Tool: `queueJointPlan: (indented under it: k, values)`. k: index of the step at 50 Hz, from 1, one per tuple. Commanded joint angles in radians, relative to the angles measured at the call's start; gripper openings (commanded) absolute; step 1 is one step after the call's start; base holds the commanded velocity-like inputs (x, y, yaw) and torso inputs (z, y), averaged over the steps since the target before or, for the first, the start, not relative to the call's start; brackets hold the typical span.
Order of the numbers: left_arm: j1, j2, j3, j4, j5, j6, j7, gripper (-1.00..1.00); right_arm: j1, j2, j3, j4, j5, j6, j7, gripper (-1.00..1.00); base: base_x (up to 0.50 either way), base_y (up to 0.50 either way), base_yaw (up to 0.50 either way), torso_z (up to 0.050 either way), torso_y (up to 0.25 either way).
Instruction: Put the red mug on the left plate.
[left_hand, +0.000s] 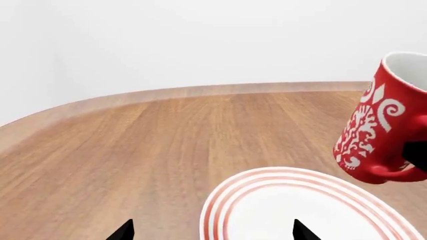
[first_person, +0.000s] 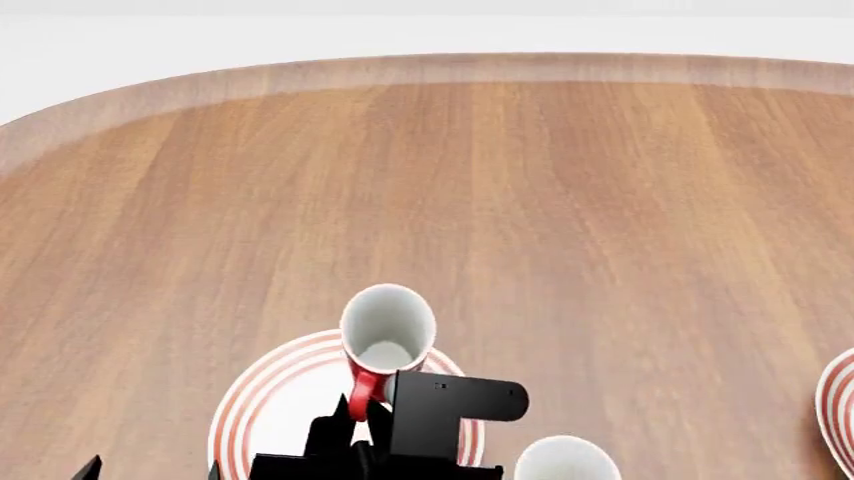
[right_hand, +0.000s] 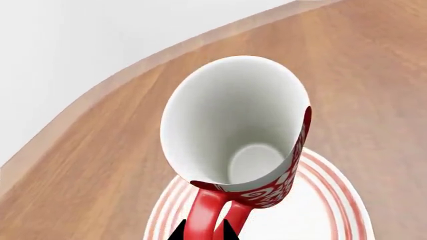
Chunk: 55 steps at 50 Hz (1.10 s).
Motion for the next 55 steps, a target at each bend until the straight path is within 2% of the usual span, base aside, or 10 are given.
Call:
queueJointPlan:
  k: [1, 30, 41, 55]
  values:
    - [0.000, -0.003, 0.004, 0.001, -0.003, 0.001, -0.003, 1.00, 0.034, -0.048, -0.045, 0.101, -0.048, -0.008, -0.038, -1.00, 0.00, 0.00, 0.00, 0.000, 0.000]
    - [-0.002, -0.010, 0.012, 0.002, -0.008, 0.006, -0.012, 1.00, 0.096, -0.137, -0.138, 0.421, -0.071, -0.111, -0.132, -1.00, 0.00, 0.00, 0.00, 0.000, 0.000]
    - [-0.004, -0.012, 0.016, 0.001, -0.010, 0.006, -0.015, 1.00, 0.165, -0.143, -0.300, 0.564, 0.048, -0.229, -0.130, -1.00, 0.00, 0.00, 0.00, 0.000, 0.000]
    - [-0.006, -0.014, 0.020, -0.002, -0.014, 0.007, -0.017, 1.00, 0.222, -0.143, -0.494, 0.647, 0.202, -0.333, -0.113, -1.00, 0.00, 0.00, 0.00, 0.000, 0.001]
